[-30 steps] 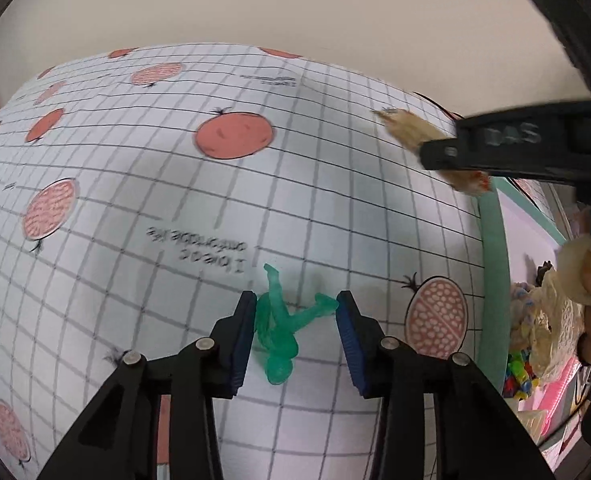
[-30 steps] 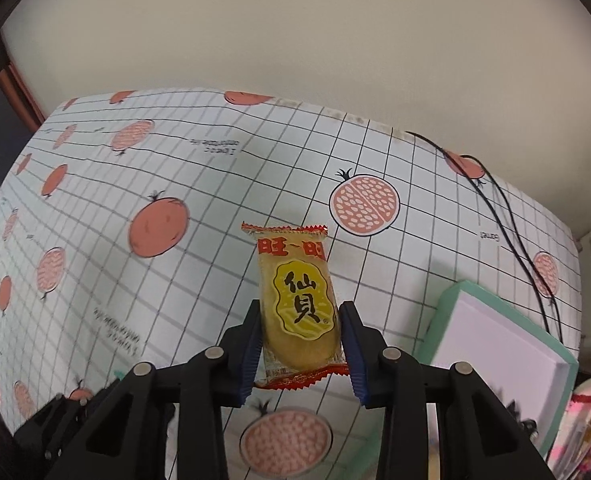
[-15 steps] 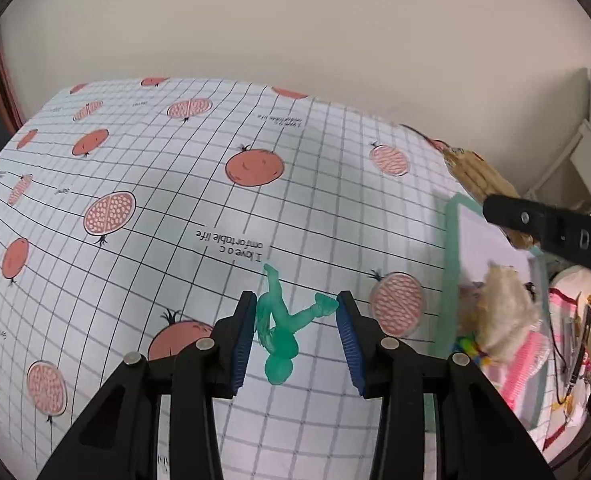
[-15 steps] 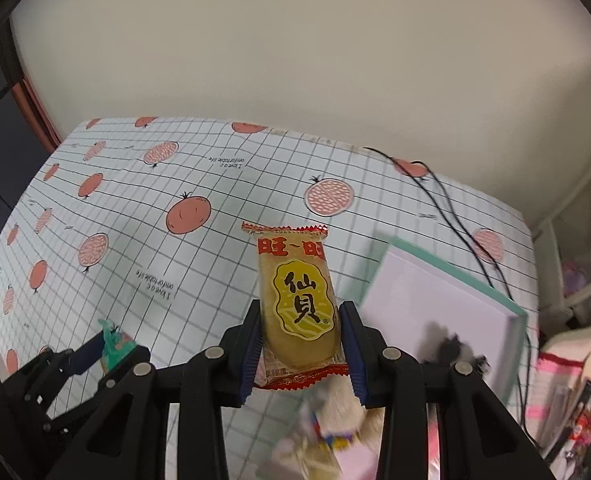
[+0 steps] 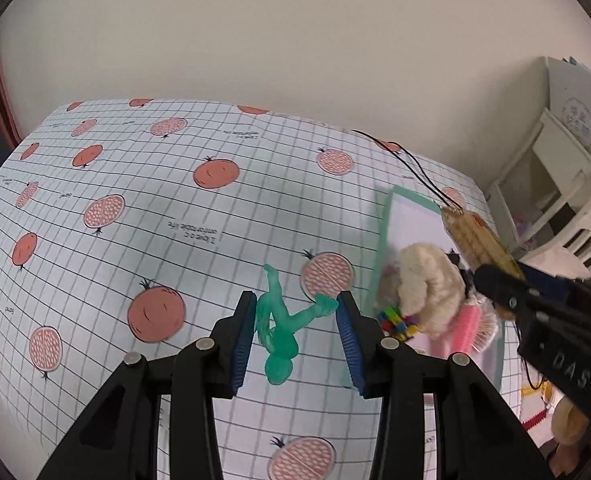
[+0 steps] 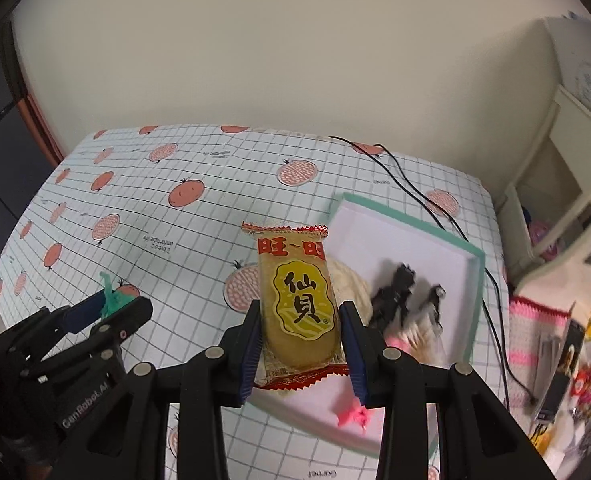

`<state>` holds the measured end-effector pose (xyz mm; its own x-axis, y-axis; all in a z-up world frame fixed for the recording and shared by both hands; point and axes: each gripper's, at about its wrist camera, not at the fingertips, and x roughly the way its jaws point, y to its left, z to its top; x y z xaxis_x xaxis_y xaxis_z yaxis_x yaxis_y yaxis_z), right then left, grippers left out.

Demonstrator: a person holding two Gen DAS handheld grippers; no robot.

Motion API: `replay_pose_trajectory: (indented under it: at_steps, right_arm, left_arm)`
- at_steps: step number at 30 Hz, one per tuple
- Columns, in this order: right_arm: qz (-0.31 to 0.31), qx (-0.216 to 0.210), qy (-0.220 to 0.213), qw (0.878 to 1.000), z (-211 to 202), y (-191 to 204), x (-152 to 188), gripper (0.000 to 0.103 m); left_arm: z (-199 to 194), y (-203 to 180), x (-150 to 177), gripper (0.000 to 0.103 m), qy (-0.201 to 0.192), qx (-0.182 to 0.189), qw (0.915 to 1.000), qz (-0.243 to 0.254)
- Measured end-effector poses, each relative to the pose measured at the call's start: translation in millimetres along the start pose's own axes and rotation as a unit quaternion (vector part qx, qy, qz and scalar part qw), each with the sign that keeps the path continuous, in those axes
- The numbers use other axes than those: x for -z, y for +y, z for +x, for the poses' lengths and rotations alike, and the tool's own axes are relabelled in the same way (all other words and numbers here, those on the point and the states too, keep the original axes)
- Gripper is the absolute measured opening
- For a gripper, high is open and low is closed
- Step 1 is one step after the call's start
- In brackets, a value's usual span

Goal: Organize objects
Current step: 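Carry the green figure and cracker packet over the tray with both grippers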

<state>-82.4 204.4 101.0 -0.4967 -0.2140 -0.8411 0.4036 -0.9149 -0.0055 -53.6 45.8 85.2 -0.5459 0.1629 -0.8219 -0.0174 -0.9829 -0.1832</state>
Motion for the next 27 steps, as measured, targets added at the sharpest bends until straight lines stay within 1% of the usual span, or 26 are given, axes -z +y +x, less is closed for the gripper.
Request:
replay_pose_trajectory:
  at_steps: [6,9,15,20,23,27]
  right_arm:
    - [0.020,-0.003,-0.013,1.000,-7.5,-17.9,28.7,0.040]
    - [0.027,-0.002,-0.010,1.000,-3.0,-25.9,41.2,0.040]
    - [0.045,0.003,0.003,0.999,11.2,-47.0,58.1,0.040]
    - [0.063,0.010,0.018,0.998,19.7,-65.4,69.4,0.040]
    - [0.064,0.024,0.027,0.997,25.0,-74.1,75.3,0.040]
    - [0.071,0.035,0.038,0.996,31.1,-87.0,82.5,0.040]
  left_arm:
    - [-2.8,-22.1,14.1,0.042,0.000,0.005,0.9999,0.012]
    - [-0.6,-35.5,21.2,0.042,0.003,0.011,0.9997,0.020]
    - [4.9,-59.3,29.1,0.042,0.000,0.013,0.9989,0.046]
    - [12.2,-80.4,33.1,0.042,0.005,0.016,0.9973,0.072]
    - [15.2,-93.1,33.4,0.043,0.008,0.017,0.9961,0.086]
    - [24.3,-106.5,30.8,0.043,0.021,0.032,0.9966,0.072]
